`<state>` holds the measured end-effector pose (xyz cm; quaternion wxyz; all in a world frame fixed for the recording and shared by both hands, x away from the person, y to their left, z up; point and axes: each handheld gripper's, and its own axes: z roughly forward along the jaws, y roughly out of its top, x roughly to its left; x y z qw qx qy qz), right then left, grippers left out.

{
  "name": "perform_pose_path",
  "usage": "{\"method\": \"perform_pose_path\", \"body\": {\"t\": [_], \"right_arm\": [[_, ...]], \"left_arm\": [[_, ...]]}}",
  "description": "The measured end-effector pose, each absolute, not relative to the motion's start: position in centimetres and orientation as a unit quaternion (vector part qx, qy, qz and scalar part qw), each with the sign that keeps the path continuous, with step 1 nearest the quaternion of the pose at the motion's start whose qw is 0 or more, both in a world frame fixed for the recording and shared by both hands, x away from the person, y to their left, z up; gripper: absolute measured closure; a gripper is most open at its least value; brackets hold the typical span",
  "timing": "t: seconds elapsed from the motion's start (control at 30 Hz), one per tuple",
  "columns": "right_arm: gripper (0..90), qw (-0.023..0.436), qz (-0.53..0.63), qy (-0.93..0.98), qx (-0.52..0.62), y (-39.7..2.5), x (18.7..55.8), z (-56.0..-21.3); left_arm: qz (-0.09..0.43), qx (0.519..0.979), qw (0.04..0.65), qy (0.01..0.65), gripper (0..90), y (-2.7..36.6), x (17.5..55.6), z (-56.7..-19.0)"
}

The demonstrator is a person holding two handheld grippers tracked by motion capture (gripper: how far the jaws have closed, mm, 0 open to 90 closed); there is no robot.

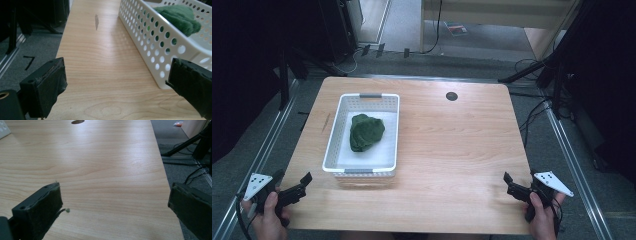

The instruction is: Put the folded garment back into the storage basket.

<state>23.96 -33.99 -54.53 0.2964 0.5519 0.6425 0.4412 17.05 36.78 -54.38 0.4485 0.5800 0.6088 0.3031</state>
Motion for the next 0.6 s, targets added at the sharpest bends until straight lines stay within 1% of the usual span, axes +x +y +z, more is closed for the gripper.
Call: {"method": "perform_pose_path", "body": {"t": [0.27, 0.37, 0.6], "right_arm": [[0.0, 0.294, 0.443, 0.641, 0.554, -34.0, 24.0, -54.5], [0.0, 0.294, 0.443, 0.641, 0.553, -34.0, 24.0, -54.5], [0.0, 0.29, 0.445, 0.641, 0.554, -34.1, 24.0, -54.5]], "left_arm": [[0.283, 0.58, 0.442, 0.623, 2.4, 37.0, 17.5, -55.3], [0.285, 0.579, 0.443, 0.623, 2.5, 37.0, 17.5, -55.3], [0.271, 0.577, 0.447, 0.628, 2.5, 37.1, 17.6, -55.4]]}}
